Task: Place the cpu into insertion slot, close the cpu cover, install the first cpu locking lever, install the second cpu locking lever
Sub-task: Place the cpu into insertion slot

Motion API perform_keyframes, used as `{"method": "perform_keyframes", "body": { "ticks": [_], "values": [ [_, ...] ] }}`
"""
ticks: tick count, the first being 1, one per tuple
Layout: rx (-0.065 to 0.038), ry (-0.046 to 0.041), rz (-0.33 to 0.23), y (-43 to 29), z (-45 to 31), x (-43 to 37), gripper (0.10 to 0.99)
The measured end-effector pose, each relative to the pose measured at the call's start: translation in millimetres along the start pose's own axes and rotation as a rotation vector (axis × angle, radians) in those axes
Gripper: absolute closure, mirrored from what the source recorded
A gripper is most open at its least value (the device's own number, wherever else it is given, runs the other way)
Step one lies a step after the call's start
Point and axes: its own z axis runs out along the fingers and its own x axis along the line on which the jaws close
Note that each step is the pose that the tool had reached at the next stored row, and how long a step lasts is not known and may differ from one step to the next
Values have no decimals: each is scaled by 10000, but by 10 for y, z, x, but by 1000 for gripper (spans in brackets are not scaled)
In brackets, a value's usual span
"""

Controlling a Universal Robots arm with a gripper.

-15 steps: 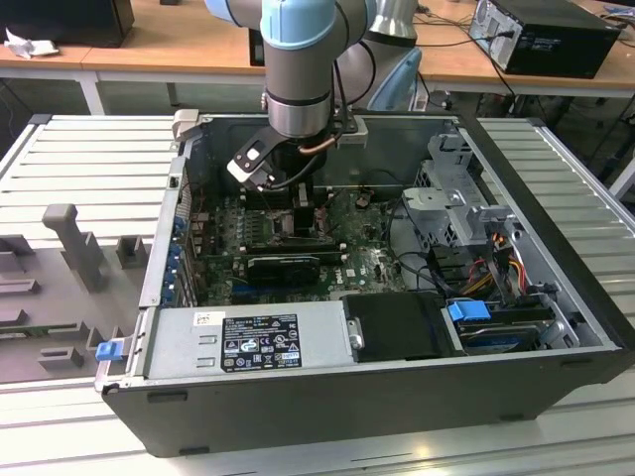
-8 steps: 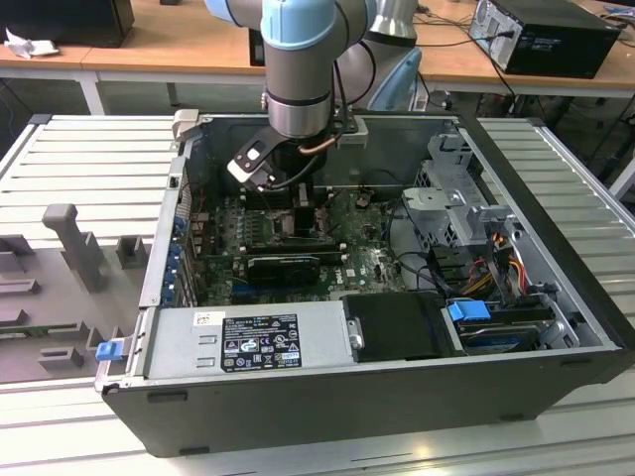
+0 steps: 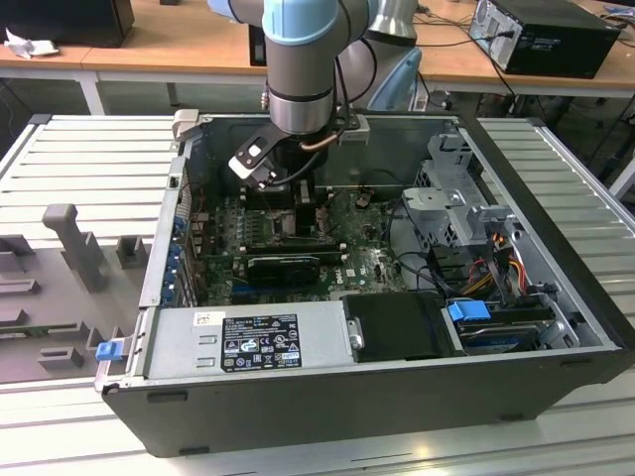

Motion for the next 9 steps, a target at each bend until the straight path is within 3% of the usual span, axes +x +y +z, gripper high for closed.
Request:
{"method": "perform_keyframes", "body": {
  "ticks": [3,5,8,9],
  "values": [
    [0,1,1,3,-55,0,486],
    [-1,1,1,5,-87,0,627],
    [0,0,1,6,-113,-1,984],
    [0,0,11,6,-120,-1,980]
  ]
}}
